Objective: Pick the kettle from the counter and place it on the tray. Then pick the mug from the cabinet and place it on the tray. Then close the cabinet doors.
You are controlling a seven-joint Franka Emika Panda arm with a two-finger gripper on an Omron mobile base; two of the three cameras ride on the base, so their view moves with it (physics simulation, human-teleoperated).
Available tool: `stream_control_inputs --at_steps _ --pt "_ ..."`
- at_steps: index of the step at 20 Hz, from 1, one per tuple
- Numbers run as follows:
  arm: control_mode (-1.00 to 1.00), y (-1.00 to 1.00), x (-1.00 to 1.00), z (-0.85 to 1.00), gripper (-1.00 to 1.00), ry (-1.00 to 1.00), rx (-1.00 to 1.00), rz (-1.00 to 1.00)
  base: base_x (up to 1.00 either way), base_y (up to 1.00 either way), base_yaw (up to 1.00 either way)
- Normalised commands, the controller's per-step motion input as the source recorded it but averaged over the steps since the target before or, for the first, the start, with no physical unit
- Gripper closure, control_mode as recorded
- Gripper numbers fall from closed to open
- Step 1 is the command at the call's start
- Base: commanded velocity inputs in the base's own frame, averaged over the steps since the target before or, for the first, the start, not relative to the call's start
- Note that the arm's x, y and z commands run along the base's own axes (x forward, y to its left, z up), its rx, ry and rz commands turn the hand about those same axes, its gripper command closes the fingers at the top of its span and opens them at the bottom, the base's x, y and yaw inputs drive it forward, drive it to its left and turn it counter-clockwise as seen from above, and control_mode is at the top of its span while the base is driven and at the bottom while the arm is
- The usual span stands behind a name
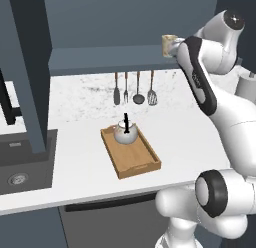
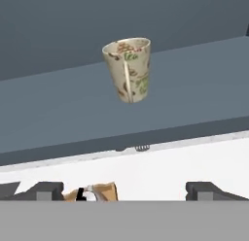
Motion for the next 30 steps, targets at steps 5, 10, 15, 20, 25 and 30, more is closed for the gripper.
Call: stream_control_inputs --at_steps 5,10,15,20,25,30 --pt "-1.00 0.00 0.42 0.00 -1.00 -0.02 -0.02 0.01 0.00 0.00 0.00" --pt "-1.00 0.00 0.46 0.00 -1.00 0.01 -0.09 0.03 0.00 0.00 0.00" --pt "-1.00 0.00 0.50 -0.02 -1.00 0.00 -0.06 0.08 0.00 0.00 0.00" --pt "-1.00 -0.06 0.53 -0.01 -1.00 0.03 -0.06 0.04 0.00 0.00 0.00" --pt "-1.00 -0.11 0.42 -0.04 -1.00 0.16 -0.02 0.00 0.00 0.00 0.00" --pt "-1.00 -0.02 0.39 -0.05 -1.00 0.07 0.00 -0.01 0.00 0.00 0.00"
